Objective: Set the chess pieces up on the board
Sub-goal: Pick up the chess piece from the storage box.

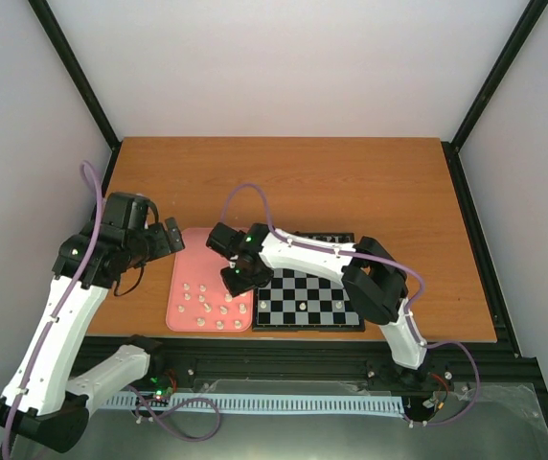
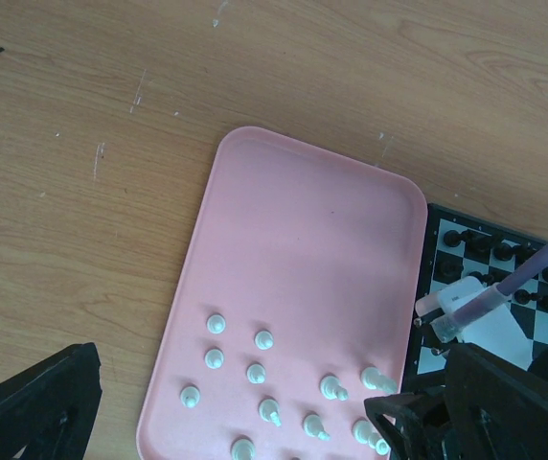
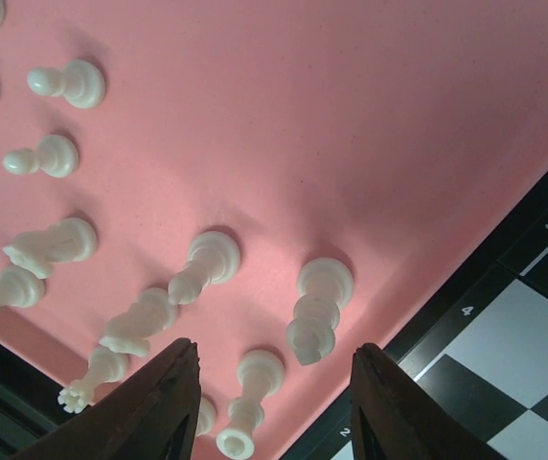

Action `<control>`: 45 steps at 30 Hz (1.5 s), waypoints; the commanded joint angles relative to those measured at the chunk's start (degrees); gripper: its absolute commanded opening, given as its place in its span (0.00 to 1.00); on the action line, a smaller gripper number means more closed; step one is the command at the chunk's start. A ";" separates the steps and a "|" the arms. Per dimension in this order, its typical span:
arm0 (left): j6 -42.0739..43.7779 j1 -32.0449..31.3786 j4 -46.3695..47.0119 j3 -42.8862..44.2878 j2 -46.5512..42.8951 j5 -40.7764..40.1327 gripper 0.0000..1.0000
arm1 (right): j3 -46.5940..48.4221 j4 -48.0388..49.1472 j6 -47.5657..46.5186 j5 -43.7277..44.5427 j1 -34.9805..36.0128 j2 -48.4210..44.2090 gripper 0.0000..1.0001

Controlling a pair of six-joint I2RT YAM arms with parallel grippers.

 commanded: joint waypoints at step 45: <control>1.97 0.06 0.36 1.35 -0.25 2.01 1.00 | 8.04 -5.76 0.83 5.81 0.49 7.60 0.14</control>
